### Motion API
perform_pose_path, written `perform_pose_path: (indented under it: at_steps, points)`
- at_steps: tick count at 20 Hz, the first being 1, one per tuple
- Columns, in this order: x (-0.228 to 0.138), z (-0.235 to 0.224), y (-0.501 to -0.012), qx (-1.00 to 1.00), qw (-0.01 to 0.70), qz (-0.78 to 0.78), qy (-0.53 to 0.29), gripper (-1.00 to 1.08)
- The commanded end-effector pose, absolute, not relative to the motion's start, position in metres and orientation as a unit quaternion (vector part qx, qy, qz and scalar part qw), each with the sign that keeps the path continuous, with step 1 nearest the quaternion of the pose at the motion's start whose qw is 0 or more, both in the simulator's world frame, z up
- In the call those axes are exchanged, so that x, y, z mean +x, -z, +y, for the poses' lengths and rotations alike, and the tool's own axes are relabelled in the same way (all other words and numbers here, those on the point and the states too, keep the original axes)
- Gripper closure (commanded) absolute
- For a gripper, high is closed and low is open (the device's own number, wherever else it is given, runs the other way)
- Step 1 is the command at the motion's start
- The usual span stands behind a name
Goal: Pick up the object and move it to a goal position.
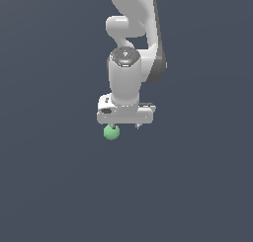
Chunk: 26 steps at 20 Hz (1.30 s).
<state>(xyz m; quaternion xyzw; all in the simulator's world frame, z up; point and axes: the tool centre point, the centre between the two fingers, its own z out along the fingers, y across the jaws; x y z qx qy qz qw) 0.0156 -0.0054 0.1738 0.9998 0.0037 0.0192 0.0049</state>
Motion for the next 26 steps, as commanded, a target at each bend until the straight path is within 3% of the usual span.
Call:
perform_pose_path:
  at_steps: [1,14,26]
  points:
    - [0.016,-0.005,-0.174,1.000,0.005,0.004,-0.019,-0.92]
    - [0.025,-0.036,-0.195,0.999,0.017,-0.017,-0.040,-0.92]
    - [-0.007,-0.058,-0.140,1.000,0.010,0.023,-0.019,-0.92]
